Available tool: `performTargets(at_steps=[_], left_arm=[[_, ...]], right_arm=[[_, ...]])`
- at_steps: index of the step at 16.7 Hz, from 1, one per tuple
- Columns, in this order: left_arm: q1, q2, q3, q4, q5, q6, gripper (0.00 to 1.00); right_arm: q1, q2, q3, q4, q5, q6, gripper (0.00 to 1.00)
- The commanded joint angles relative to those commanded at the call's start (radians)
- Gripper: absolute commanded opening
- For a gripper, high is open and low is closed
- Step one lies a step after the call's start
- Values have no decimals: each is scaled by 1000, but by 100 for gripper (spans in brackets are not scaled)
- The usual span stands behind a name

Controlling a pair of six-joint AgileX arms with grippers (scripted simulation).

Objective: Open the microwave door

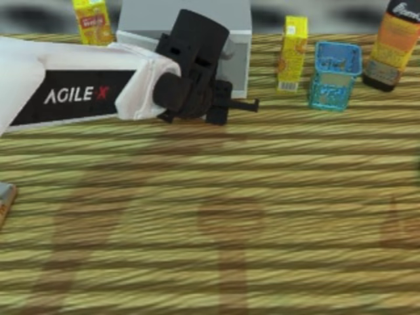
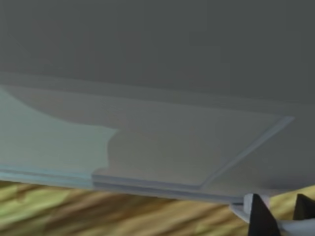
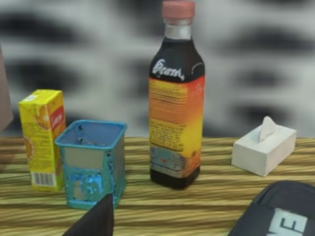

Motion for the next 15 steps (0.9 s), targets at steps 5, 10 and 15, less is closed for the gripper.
performTargets(at_steps=[5,10,15], left_arm=[[0,0,0,0,0,0,0],[-8,2,4,0,8,-5,0],[7,-25,-33,19,33,33,0]], right_arm=[[0,0,0,0,0,0,100],[0,0,0,0,0,0,100],[0,0,0,0,0,0,100]])
